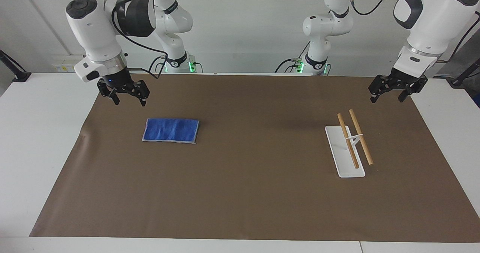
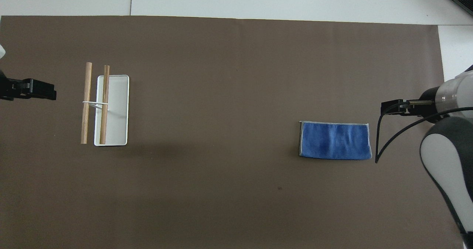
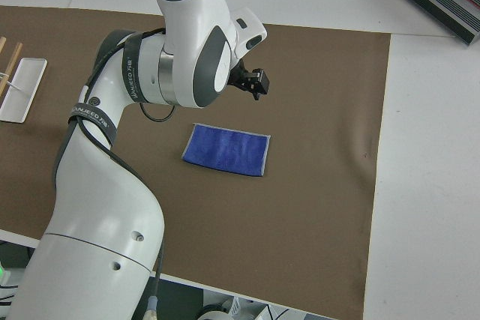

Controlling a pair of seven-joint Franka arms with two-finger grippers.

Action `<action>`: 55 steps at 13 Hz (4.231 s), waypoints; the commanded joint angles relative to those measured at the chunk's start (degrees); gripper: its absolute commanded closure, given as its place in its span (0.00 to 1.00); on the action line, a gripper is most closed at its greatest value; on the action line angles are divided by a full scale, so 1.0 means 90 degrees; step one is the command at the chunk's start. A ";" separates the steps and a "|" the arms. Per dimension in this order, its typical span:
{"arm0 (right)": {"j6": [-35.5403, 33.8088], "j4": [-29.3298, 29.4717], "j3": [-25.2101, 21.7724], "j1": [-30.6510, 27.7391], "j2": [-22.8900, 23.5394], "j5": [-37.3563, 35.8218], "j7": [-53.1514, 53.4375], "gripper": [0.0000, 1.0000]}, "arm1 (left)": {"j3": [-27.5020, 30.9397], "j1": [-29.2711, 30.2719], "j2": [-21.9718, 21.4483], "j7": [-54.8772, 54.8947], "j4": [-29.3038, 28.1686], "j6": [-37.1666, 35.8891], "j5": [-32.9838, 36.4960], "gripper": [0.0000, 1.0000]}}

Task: Right arm passes towel to left arm to hang
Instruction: 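Reach the right gripper down to the blue towel's near edge, then grasp the blue towel with the right gripper and lift it, then carry the towel toward the left gripper while the left gripper approaches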

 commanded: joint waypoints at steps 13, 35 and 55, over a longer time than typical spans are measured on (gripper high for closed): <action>0.3361 -0.2495 0.0037 0.0178 0.0871 0.0047 -0.0065 0.00 | -0.0025 0.0043 -0.0096 -0.0069 -0.0107 0.0029 0.0058 0.00; 0.1633 -0.0467 0.0720 0.0324 0.0929 0.0747 0.1203 1.00 | -0.0016 0.0053 -0.0116 -0.0069 -0.0117 0.0010 0.0058 0.00; 0.3965 0.0424 0.0867 0.1925 0.1066 0.9439 0.2044 1.00 | -0.0531 -0.0240 -0.0272 -0.3869 -0.1013 0.2454 -0.1748 0.00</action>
